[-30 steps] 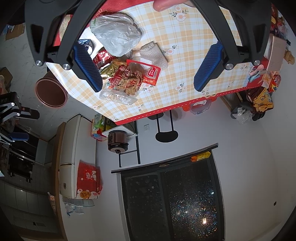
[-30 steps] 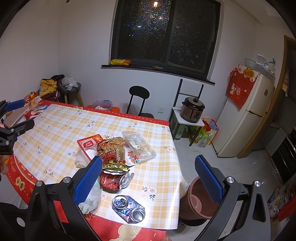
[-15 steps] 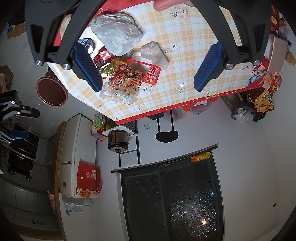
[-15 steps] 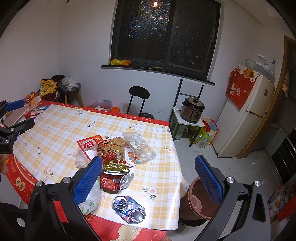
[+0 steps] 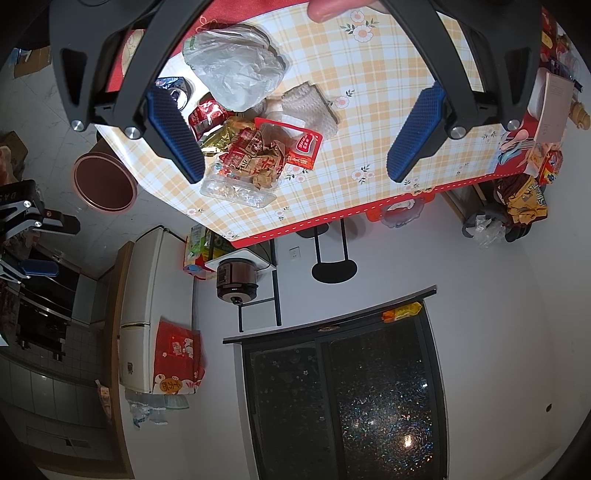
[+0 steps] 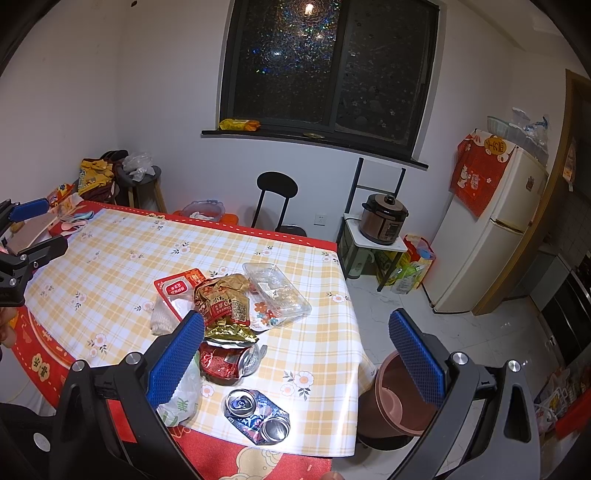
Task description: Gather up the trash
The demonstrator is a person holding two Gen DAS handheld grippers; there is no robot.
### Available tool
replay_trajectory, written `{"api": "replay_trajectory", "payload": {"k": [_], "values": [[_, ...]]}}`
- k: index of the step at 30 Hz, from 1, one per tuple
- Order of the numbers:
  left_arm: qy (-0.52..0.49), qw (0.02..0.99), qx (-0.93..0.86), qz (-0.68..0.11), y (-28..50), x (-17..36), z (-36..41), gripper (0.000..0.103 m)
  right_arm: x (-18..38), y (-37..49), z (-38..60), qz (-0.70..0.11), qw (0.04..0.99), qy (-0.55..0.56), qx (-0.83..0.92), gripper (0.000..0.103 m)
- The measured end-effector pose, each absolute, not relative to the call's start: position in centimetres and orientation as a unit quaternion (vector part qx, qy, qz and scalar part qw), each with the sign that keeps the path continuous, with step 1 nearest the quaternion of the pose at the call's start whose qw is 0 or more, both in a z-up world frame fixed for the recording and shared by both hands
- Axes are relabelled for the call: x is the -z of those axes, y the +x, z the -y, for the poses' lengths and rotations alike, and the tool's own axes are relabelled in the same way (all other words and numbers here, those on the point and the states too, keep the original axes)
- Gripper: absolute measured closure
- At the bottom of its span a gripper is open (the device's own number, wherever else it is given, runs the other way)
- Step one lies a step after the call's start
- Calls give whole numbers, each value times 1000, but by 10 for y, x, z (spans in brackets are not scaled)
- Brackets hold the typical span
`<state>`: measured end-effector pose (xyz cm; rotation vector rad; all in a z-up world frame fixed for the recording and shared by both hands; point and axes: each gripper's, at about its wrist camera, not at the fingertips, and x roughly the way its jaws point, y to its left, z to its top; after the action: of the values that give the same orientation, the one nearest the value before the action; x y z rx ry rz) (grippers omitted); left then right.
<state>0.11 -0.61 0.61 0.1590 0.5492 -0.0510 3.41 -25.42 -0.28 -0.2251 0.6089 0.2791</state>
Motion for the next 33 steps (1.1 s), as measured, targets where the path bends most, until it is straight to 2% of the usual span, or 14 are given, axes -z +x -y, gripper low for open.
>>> {"api": "replay_trajectory", "payload": {"k": [12, 17, 24, 33], "values": [[70, 958, 28, -276, -1, 1, 7, 6, 4, 37, 250, -303, 937, -106, -141, 4], [46, 958, 29, -282, 1, 21, 3, 6, 18, 42, 248, -311, 935, -91, -144, 4], [4, 953, 8, -302, 6, 63, -12, 5, 63, 50, 252, -306, 937, -39, -162, 4], [-21, 948, -42, -315, 1, 115, -34, 6, 156, 47, 250, -324, 935, 43, -138, 4]]}}
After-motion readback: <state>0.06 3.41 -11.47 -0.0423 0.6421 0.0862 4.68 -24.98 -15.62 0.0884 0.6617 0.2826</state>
